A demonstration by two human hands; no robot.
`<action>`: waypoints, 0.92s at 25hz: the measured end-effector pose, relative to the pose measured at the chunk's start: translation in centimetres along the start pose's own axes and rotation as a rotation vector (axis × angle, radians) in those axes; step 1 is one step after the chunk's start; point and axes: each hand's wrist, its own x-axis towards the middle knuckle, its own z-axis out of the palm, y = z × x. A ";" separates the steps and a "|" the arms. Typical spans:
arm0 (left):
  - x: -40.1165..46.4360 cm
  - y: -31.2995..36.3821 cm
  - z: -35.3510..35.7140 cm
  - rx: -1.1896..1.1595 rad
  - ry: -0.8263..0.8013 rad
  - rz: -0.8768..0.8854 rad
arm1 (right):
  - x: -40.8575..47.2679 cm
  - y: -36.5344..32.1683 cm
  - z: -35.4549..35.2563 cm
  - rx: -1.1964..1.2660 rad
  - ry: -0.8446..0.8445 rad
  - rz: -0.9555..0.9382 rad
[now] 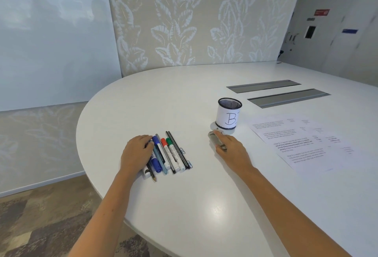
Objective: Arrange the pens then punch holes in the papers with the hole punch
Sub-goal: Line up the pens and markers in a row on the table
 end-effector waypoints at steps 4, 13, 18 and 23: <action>0.0 -0.3 0.2 -0.002 0.019 0.018 | -1.3 3.4 -2.5 -0.032 0.033 0.111; 0.4 0.3 -0.3 -0.198 0.018 -0.141 | -2.4 6.3 -4.5 -0.017 0.044 0.085; 1.5 8.2 0.9 -0.216 0.221 0.006 | -2.8 7.1 -5.3 -0.095 0.098 0.043; 0.4 21.4 7.8 -0.340 0.171 0.269 | -2.3 12.7 -9.4 -0.159 0.190 0.047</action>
